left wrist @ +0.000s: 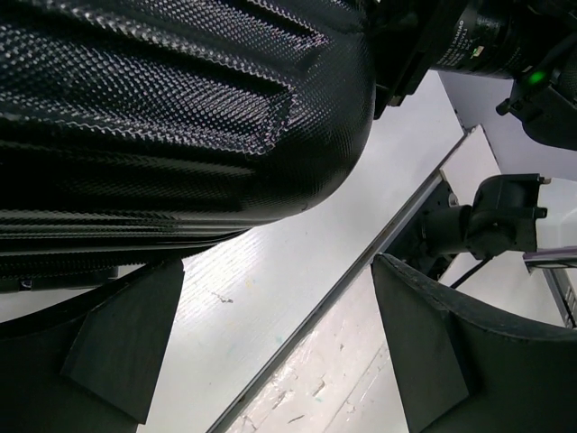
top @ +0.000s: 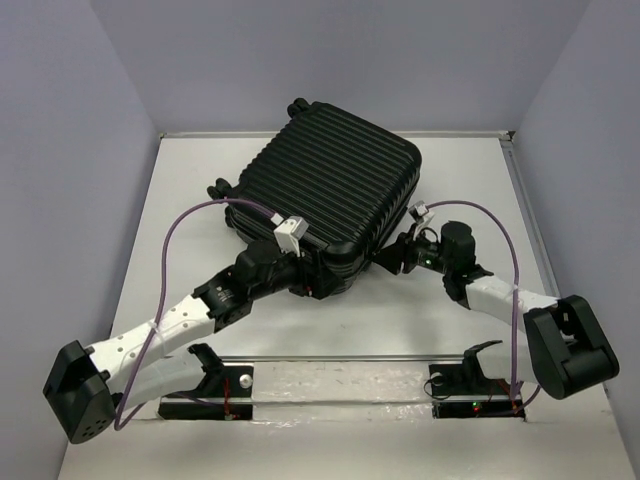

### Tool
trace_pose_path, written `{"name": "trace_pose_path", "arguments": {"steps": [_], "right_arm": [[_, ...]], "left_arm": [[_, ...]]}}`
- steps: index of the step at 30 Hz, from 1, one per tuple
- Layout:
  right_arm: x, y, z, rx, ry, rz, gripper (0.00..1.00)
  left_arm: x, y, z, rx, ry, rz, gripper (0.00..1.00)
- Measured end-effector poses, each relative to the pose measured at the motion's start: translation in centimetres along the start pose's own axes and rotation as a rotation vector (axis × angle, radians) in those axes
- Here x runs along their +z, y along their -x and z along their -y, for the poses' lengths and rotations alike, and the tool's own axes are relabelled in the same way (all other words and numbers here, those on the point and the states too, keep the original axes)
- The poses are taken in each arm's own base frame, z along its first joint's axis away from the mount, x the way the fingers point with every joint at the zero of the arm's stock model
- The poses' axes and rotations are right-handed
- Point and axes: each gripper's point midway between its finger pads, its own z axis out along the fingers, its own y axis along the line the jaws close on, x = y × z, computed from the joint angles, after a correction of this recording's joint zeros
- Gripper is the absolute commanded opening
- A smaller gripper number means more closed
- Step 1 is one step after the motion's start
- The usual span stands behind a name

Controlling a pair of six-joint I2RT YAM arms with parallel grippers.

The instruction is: Pack the luggage

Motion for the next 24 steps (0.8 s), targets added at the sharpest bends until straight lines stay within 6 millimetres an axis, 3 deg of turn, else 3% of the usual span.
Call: {"name": "trace_pose_path", "arguments": {"steps": [11, 20, 21, 24], "right_arm": [[0.9, -1.3, 0.0, 0.004, 0.071, -0.060, 0.51], [1.3, -2.1, -0.1, 0.031, 0.107, -0.083, 0.36], [1.3, -2.1, -0.1, 0.030, 0.108, -0.082, 0.30], [1.2, -1.6, -0.3, 0.027, 0.111, -0.071, 0.31]], "left_arm": [[0.7, 0.4, 0.2, -0.006, -0.008, 0.010, 0.97], [1.1, 0.5, 0.5, -0.015, -0.006, 0.001, 0.96], [1.1, 0.5, 0.5, -0.015, -0.006, -0.003, 0.96], [1.1, 0.6, 0.6, -0.016, -0.004, -0.005, 0.96]]}}
